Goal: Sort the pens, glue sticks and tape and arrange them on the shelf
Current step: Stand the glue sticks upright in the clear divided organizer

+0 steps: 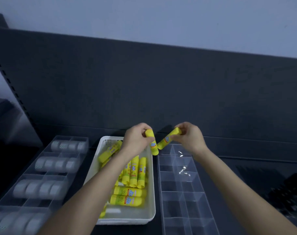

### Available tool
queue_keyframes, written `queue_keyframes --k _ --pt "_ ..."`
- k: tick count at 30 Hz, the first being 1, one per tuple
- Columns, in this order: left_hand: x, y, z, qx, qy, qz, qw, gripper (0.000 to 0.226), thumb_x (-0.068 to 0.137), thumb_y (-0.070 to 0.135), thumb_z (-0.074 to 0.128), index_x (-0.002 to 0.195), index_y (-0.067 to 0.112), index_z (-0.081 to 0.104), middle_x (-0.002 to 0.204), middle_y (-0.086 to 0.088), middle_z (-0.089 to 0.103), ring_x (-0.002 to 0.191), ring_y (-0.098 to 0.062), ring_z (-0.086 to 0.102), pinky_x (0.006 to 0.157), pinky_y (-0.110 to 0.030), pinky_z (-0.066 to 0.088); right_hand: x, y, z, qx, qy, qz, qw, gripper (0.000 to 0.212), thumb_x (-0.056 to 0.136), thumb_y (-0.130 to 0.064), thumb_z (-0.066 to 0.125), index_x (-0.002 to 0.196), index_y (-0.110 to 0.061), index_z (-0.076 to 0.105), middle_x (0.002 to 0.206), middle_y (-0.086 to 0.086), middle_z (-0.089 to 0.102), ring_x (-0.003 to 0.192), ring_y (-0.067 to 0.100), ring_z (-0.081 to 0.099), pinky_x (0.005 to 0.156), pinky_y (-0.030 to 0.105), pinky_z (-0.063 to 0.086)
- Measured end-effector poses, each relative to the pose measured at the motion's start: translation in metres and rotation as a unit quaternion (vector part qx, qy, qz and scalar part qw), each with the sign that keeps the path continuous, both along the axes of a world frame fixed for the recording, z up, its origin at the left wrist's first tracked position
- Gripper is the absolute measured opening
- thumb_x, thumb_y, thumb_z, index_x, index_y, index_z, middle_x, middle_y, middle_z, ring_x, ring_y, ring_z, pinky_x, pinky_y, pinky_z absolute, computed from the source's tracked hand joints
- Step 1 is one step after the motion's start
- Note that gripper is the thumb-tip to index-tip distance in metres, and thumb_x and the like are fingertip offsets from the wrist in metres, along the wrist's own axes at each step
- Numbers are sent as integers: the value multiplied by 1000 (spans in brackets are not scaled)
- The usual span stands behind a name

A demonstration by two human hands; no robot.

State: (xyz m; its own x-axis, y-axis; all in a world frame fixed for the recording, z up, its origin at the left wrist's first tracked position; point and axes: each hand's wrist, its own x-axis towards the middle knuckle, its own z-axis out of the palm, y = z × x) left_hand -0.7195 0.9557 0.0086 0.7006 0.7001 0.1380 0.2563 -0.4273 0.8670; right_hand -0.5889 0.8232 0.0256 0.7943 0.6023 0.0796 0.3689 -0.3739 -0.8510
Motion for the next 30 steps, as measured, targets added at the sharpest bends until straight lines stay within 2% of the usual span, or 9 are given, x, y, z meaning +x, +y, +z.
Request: queue_keyframes --k 4,6,9,12,18,21,25,30 --pt "31 -12 -4 21 0 -6 1000 25 74 3 72 95 17 66 75 13 60 75 -16 62 73 -31 51 16 -9 -11 -4 -43 -26 999 25 77 -4 69 96 -17 62 81 -3 64 74 15 59 61 20 44" --pt "43 -13 -9 39 15 -11 999 27 76 3 70 99 16 66 81 7 62 79 -19 62 75 -33 52 20 -7 -19 -18 -67 -12 998 28 78 -2 67 103 -15 65 88 0 66 81 18 60 68 21 45" --pt "58 -14 -19 68 51 -22 996 26 77 2 68 99 14 63 87 -2 66 75 -18 60 71 -31 49 26 0 -35 -40 -107 11 993 34 77 -1 67 109 -13 67 100 5 62 91 20 59 77 21 42" --pt "68 -17 -32 73 71 -21 995 23 74 2 68 90 16 59 82 -4 67 72 -22 62 67 -34 51 28 5 -50 -54 -133 35 989 33 78 1 64 108 -12 66 98 4 61 87 17 57 72 18 37" --pt "75 -19 -55 109 84 -38 990 23 73 -2 68 92 10 62 88 -6 63 79 -25 62 72 -41 52 34 10 -71 -69 -98 11 993 21 76 3 59 91 -11 61 86 4 62 76 18 55 61 21 39" --pt "77 -18 -62 135 74 -34 987 32 75 -1 68 105 11 67 101 -6 62 91 -24 62 81 -33 50 35 12 -77 -62 -103 10 993 22 78 3 60 96 -10 63 90 5 61 79 18 56 64 19 39" --pt "74 -18 -62 177 89 -16 980 40 79 5 69 118 12 65 112 -8 63 109 -26 52 90 -29 39 31 12 -80 -37 -81 9 996 24 79 2 63 99 -10 64 92 5 65 84 19 62 77 31 53" --pt "52 -12 -59 184 57 -3 981 38 78 4 71 116 11 66 110 -9 63 107 -27 57 91 -32 44 23 2 -75 -11 -69 -38 997 32 82 6 58 113 -3 62 105 9 63 92 18 62 82 20 47"
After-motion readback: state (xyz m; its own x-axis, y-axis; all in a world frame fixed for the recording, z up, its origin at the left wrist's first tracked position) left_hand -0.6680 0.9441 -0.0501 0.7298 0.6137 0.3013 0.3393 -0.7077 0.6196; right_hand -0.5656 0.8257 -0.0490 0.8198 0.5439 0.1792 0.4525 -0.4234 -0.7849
